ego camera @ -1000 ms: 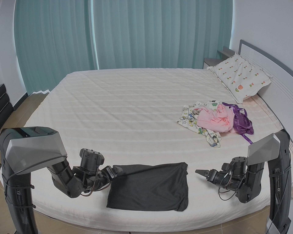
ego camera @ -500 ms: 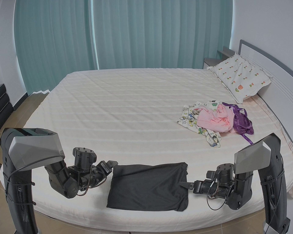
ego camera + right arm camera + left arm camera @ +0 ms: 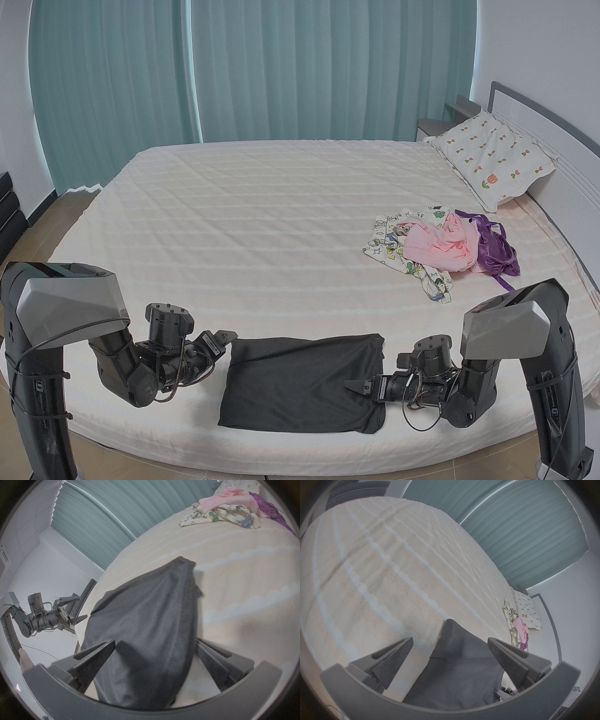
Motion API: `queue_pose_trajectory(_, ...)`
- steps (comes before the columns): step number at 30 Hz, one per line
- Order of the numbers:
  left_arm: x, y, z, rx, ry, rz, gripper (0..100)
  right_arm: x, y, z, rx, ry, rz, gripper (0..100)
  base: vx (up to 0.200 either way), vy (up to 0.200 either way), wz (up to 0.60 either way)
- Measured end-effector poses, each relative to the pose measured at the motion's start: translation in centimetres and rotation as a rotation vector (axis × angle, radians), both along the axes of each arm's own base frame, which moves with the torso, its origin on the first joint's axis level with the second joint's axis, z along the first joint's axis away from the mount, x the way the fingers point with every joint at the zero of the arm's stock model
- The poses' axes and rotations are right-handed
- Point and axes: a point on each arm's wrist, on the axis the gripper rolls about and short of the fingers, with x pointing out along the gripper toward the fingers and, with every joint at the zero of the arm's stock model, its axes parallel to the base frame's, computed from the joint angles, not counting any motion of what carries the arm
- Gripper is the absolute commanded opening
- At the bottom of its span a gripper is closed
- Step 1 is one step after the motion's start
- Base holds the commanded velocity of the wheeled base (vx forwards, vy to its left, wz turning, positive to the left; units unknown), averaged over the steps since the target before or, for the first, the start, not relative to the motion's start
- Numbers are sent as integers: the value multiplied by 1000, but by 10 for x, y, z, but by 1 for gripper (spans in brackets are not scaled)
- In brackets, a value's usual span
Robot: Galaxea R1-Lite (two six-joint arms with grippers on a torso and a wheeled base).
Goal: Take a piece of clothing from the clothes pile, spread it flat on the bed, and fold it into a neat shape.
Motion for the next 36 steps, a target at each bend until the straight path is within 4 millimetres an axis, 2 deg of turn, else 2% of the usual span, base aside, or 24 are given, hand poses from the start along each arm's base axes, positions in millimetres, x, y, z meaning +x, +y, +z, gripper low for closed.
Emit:
queue_pose_trajectory(15,-1,0,2,-16,1,7,100,2,21,4,31,-48,58,100,0,0,0)
queue_pose_trajectory(16,-1,0,2,-16,1,7,100,2,22,4,27,-40,60,0,0,0,0)
queue_pose_trajectory(22,-1,0,2,-16,1,8,100,0,24,2,2,8,69,0,0,0,0)
queue_pose_trajectory(36,-4,1,2,-25,12,17,100,-2,22,13,104,-56,31,0,0,0,0)
